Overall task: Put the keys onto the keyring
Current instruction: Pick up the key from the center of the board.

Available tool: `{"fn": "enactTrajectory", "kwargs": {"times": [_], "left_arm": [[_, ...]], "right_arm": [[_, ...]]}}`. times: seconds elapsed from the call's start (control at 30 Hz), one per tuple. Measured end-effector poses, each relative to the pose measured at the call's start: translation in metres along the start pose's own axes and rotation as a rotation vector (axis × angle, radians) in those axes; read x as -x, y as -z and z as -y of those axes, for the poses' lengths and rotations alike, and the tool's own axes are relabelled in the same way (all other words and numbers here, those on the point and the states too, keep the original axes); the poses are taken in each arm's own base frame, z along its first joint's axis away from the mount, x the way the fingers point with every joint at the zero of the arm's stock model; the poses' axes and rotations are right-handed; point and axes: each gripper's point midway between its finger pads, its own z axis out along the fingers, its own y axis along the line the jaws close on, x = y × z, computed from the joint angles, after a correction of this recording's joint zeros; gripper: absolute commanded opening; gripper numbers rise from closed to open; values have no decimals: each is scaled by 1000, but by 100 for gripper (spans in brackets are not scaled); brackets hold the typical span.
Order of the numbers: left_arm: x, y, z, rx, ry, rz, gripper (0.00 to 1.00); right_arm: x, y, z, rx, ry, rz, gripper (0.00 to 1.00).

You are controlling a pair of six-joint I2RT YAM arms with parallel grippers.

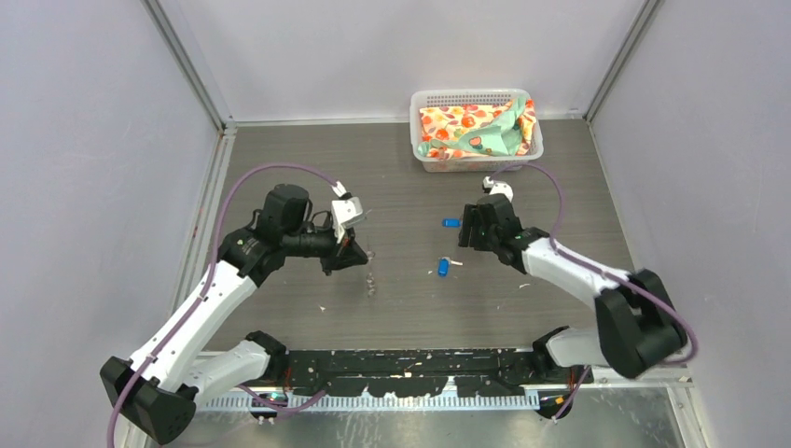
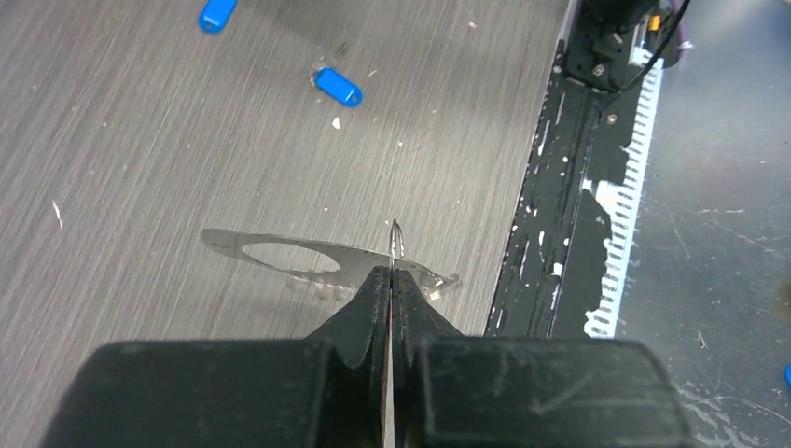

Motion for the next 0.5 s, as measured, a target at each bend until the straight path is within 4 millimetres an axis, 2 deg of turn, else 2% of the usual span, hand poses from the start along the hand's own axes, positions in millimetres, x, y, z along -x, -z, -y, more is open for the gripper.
{"fn": "enactTrajectory", "kwargs": {"times": [0.07, 0.17, 0.37, 0.5], "left_arm": [[-7, 0, -3, 19, 8, -20, 0], [-11, 1, -6, 41, 12, -37, 0], [-19, 3, -8, 60, 30, -70, 0], [-22, 4, -7, 62, 34, -81, 0]], "right_arm": [[-10, -22, 10, -44, -29, -32, 62], [-16, -49, 13, -61, -61, -36, 56], [-5, -85, 15, -58, -148, 29, 46], [8, -98, 16, -53, -186, 72, 40]]}}
